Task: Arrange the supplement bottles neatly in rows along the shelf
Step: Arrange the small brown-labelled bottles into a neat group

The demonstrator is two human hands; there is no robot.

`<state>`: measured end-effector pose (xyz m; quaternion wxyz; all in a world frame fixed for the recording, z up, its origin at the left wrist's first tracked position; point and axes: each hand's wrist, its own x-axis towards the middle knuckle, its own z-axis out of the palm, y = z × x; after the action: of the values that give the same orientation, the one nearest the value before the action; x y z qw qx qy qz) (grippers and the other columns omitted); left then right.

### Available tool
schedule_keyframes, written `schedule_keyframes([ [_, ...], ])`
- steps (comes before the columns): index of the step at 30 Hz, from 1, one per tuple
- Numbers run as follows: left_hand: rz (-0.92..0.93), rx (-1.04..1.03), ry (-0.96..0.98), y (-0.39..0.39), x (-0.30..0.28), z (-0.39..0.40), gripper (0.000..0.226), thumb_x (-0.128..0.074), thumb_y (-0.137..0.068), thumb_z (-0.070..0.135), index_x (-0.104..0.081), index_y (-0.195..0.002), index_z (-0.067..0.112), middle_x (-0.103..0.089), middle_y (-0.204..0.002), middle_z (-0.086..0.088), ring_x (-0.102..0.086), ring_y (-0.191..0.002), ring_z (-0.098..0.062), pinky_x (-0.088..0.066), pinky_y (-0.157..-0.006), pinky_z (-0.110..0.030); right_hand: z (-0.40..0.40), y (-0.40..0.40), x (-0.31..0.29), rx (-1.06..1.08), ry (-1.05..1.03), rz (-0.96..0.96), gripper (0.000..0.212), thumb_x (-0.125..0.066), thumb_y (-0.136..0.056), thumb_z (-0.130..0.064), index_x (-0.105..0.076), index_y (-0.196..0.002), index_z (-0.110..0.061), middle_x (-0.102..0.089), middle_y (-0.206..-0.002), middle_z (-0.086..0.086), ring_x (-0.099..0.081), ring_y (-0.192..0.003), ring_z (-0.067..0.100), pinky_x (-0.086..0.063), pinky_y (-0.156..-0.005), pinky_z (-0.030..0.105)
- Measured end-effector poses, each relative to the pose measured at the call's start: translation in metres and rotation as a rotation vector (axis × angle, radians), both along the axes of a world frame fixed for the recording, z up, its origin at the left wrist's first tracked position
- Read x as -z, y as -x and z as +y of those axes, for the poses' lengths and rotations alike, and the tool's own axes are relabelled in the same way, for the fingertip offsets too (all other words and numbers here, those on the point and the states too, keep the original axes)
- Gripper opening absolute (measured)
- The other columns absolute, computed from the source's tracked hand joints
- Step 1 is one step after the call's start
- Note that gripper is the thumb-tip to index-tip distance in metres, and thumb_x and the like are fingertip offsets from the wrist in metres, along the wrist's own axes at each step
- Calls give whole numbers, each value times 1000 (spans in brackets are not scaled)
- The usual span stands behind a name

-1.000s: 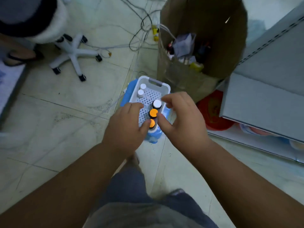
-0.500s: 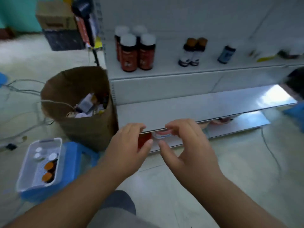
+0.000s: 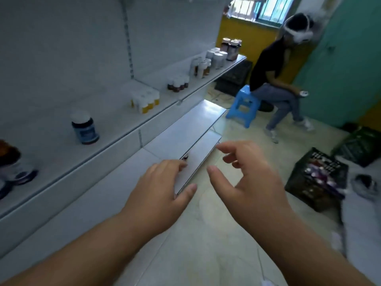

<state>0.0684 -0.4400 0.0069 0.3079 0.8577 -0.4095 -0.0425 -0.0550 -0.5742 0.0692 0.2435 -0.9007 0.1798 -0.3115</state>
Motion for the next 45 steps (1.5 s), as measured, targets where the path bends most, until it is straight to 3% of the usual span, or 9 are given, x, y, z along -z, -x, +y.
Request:
schedule_keyframes([
  [4, -11, 49, -1, -33, 6, -109, 53, -51, -90, 60, -47, -134, 32, -53, -127, 17, -49, -116, -7, -39, -97, -26, -97, -23, 6, 64, -19, -41, 34, -73, -81, -28, -60, -113, -27, -56, -105, -16, -54, -93, -1, -41, -82, 10],
  [11, 0, -135, -36, -86, 4, -237, 52, -50, -93, 60, -42, -138, 36, -49, -132, 18, -45, -119, -3, -38, -96, -23, -245, -121, -1, -148, -36, 25, 35, -70, -82, -34, -59, -115, -30, -54, -105, -20, -55, -95, 0, -44, -78, 12],
  [22, 5, -508, -129, -217, 23, -305, 57, -48, -94, 60, -37, -143, 33, -44, -143, 12, -38, -131, -10, -32, -108, -29, -349, -314, 18, -472, 0, 179, 30, -66, -86, -38, -58, -114, -31, -53, -102, -19, -52, -91, -2, -49, -81, 21],
  [26, -28, -627, -221, -261, 26, -323, 66, -52, -92, 59, -36, -145, 24, -42, -146, 1, -39, -132, -20, -32, -109, -36, -371, -371, 21, -537, -7, 291, 30, -65, -88, -36, -57, -117, -31, -52, -102, -17, -51, -86, -5, -44, -77, 14],
  [28, -21, -676, -265, -277, 33, -323, 71, -51, -91, 60, -33, -147, 20, -38, -151, -4, -37, -136, -24, -31, -111, -38, -380, -401, 28, -575, 22, 319, 33, -64, -89, -35, -57, -121, -30, -53, -107, -14, -53, -91, 1, -49, -82, 23],
  [32, -23, -752, -362, -299, 55, -322, 90, -28, -86, 71, -32, -151, 8, -29, -159, -16, -27, -147, -35, -19, -120, -47, -388, -459, 58, -667, 55, 331, 39, -61, -90, -33, -54, -129, -27, -51, -127, -4, -55, -108, 17, -48, -88, 32],
  [36, -39, -791, -513, -306, 74, -332, 103, -13, -83, 79, -24, -155, 5, -16, -163, -19, -10, -152, -33, -4, -123, -51, -394, -488, 91, -778, 42, 346, 33, -60, -90, -35, -54, -121, -26, -52, -124, 1, -58, -102, 26, -48, -79, 33],
  [40, -30, -814, -609, -307, 78, -337, 108, -6, -83, 84, -19, -156, 7, -11, -164, -18, -4, -153, -30, -6, -123, -52, -401, -503, 101, -841, -74, 336, 19, -58, -92, -35, -50, -108, -28, -58, -107, -3, -60, -89, 22, -48, -70, 32],
  [45, -56, -833, -641, -308, 79, -337, 110, 5, -79, 86, -9, -159, 11, -1, -166, -12, 4, -153, -25, -3, -124, -47, -422, -505, 75, -861, -594, 329, 9, -58, -94, -31, -57, -100, -23, -66, -85, -9, -60, -73, 1, -45, -65, 22],
])
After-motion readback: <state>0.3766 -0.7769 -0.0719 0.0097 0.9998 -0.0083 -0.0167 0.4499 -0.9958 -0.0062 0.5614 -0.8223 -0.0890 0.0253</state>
